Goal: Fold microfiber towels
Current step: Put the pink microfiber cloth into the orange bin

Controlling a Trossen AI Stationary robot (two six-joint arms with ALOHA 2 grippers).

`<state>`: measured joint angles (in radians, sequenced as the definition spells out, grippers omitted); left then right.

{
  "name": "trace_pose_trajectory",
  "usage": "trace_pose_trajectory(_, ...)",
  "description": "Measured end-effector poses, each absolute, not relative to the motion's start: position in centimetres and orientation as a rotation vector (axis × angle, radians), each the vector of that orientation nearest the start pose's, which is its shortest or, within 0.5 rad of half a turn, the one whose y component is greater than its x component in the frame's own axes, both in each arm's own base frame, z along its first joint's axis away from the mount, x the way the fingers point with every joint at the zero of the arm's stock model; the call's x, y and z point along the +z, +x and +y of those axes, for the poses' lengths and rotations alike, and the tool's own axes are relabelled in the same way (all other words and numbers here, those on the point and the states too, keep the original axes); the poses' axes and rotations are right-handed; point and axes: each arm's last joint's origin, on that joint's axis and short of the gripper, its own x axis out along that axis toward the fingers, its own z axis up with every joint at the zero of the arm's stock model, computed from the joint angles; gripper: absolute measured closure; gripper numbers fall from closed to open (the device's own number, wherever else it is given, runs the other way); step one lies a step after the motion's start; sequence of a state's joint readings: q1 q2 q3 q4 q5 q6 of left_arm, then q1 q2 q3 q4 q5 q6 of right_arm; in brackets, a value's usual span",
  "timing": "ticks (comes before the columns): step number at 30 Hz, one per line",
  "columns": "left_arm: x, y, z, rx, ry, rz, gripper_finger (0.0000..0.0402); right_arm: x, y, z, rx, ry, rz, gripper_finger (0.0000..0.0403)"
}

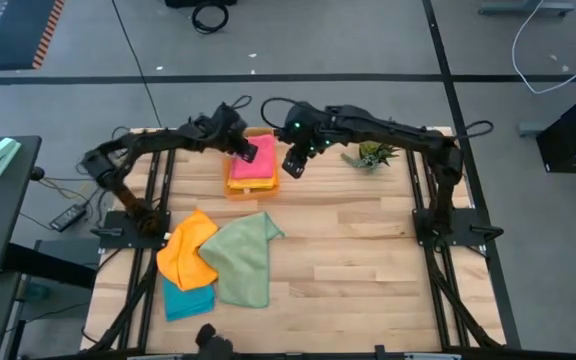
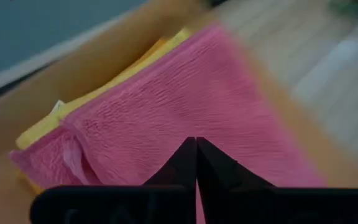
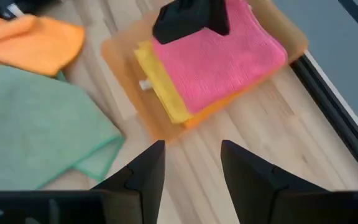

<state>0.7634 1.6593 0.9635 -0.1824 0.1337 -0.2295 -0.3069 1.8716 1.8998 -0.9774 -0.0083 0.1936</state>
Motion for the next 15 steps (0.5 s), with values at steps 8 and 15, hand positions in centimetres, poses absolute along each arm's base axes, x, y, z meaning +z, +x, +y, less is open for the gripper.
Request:
trace_pose_trajectory(8,17.0,24.5,25.1,0.779,-0.556,1.067,0.0392,32.3,34.4,-10.6,-0.504,0.386,0.988,0.0243)
trace_pose_trajectory(15,20.0,25.5,25.5,0.772,-0.48,1.083,0.0391,28.7,29.4,-9.5,-0.584,0.514,0.878,0.0243)
